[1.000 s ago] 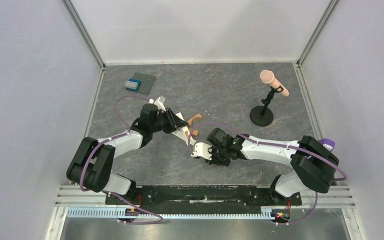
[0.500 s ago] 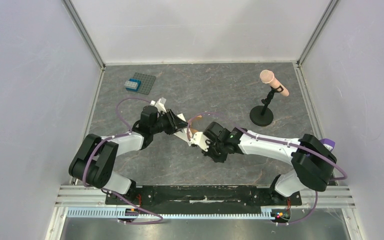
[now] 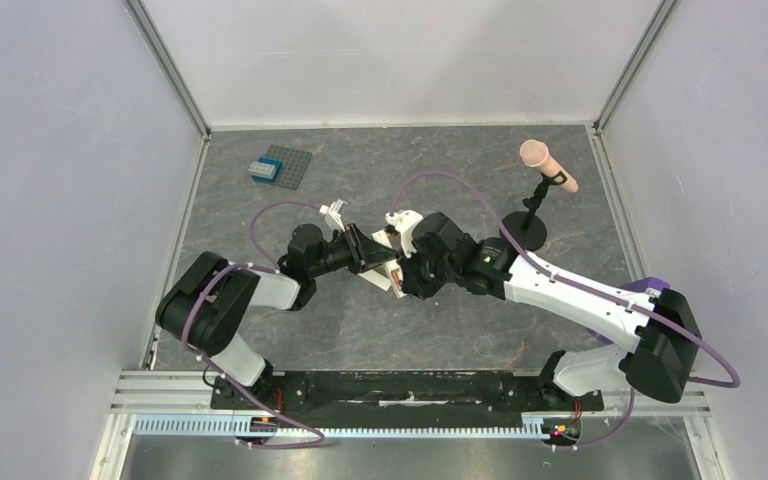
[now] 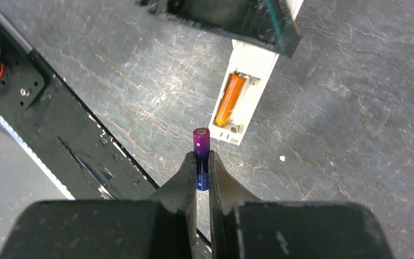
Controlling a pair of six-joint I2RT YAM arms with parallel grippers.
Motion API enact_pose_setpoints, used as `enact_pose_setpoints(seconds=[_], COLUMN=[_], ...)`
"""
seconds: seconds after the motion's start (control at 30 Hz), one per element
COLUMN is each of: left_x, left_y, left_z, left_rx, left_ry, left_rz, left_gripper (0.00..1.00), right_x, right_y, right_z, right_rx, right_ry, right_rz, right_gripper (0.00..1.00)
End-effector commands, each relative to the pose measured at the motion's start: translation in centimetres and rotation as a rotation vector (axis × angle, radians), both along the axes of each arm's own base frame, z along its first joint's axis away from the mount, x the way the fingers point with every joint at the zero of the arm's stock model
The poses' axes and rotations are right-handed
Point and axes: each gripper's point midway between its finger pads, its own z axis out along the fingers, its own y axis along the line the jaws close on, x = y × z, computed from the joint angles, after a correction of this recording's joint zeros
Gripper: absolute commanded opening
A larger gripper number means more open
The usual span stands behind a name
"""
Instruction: Load the batteries into the remote control
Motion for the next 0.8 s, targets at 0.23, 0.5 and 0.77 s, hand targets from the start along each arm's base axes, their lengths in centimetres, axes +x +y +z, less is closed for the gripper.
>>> enact_pose_setpoints(seconds=[0.23,0.5,0.77], left_x=[-1.1,-1.3,-1.2], left_y=[-1.7,-1.9,-2.1], left_z=[3.7,3.4,3.4], left_rx=[-0.143,-0.149,-0.152], left_ry=[-0.113,-0.093,-0.089], left_rz=[-0.072,-0.091,-0.097], left_gripper=[0.02,0.02,0.02], right_x=[3.3,4.5,4.8], right_y=[-1.2,-1.1,-0.6], right_z=[-0.4,-0.5,-0.7], right_rx=[-0.029,-0.033,-0.030], right_ry=[0.048,0.022,0.027], right_rz=[-0.324,-0.341,-0.333], right_gripper=[0.00,0.00,0.01])
